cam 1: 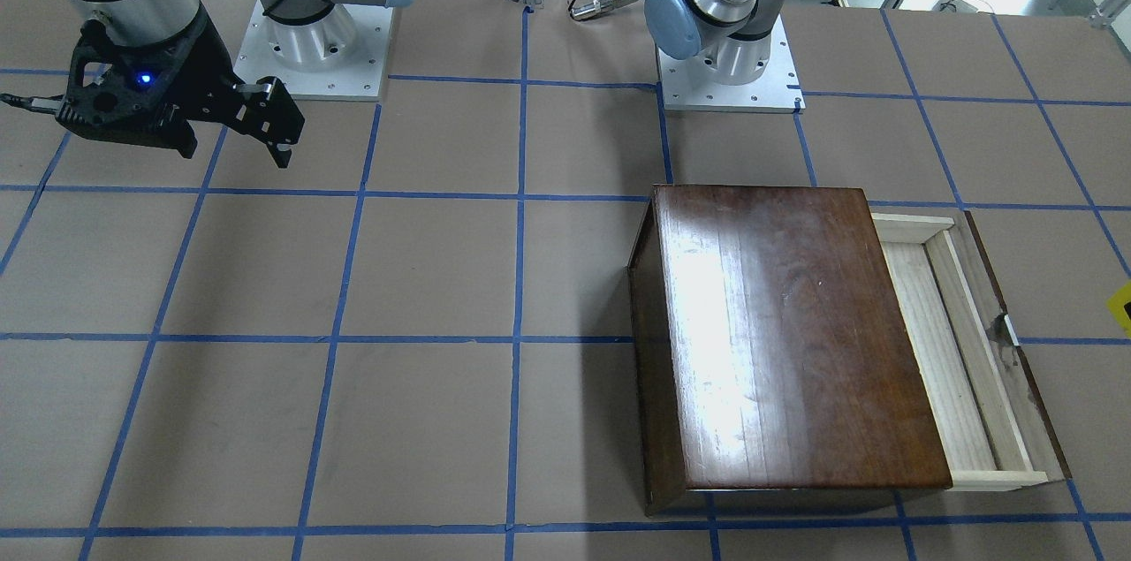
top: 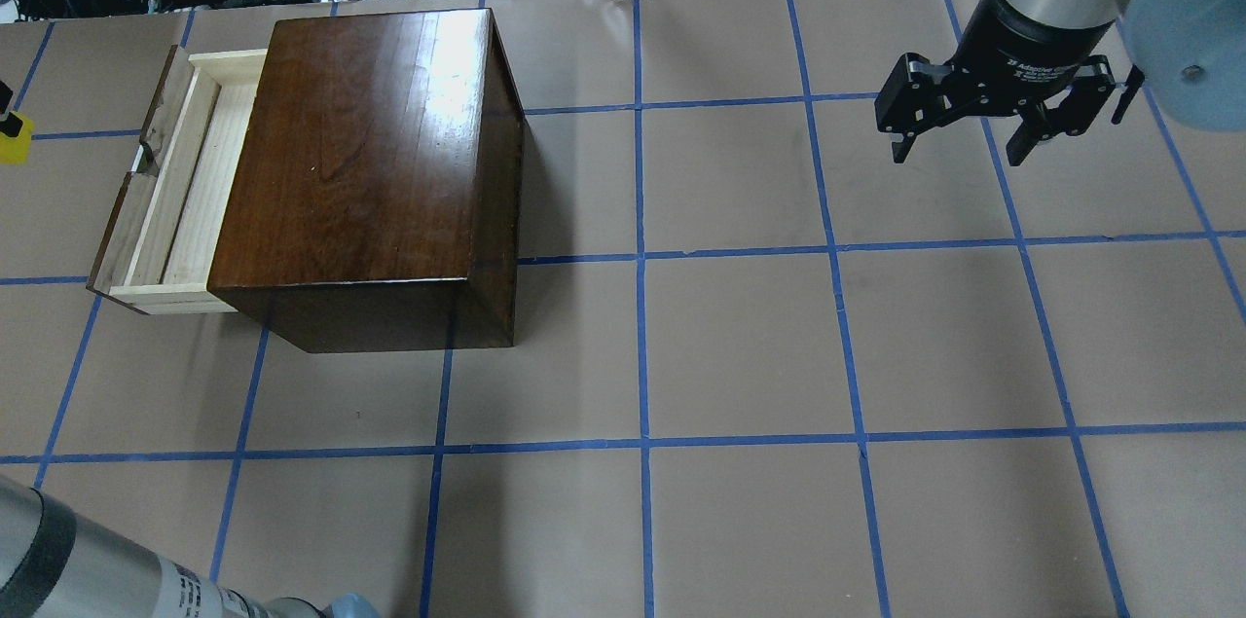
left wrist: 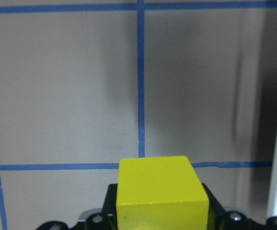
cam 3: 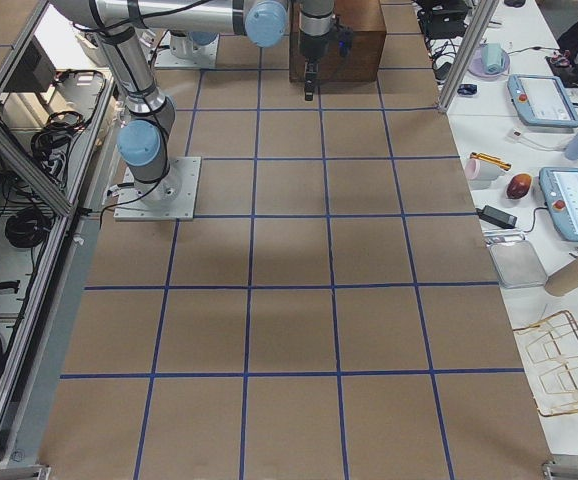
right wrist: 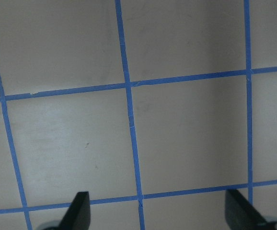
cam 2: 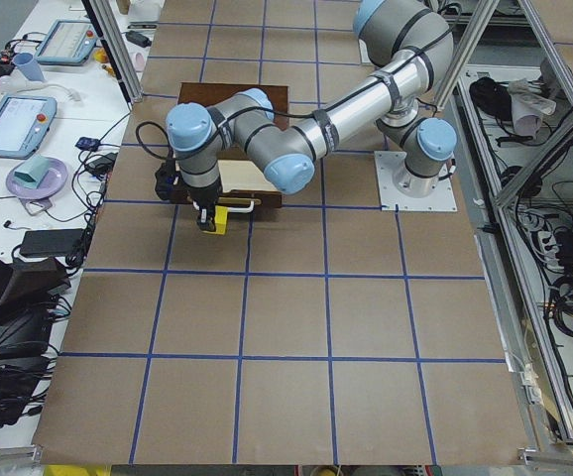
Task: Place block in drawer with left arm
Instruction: 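Carry the yellow cube over the open drawer and lower it inside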
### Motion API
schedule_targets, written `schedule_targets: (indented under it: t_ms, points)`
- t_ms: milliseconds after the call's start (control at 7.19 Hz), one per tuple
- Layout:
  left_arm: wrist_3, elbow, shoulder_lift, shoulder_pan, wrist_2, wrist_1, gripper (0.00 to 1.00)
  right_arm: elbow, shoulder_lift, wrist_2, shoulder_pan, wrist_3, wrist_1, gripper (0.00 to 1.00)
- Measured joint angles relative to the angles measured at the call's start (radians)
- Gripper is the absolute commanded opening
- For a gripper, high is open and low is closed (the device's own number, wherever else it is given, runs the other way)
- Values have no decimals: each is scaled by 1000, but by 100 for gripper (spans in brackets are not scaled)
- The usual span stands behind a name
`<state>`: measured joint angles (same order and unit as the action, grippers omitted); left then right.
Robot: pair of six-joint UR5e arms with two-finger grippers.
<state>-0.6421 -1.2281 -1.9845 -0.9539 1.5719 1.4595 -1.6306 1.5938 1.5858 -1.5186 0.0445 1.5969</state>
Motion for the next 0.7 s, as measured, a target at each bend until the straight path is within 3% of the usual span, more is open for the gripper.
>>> schedule_targets:
  t_ms: [278,695]
  points:
    - [53,7,41,-98,-2,37,0,0,0,-1,0,0,0,100]
    - [104,-35,48,-153,-91,122,0,0,0,-1,0,0,0,100]
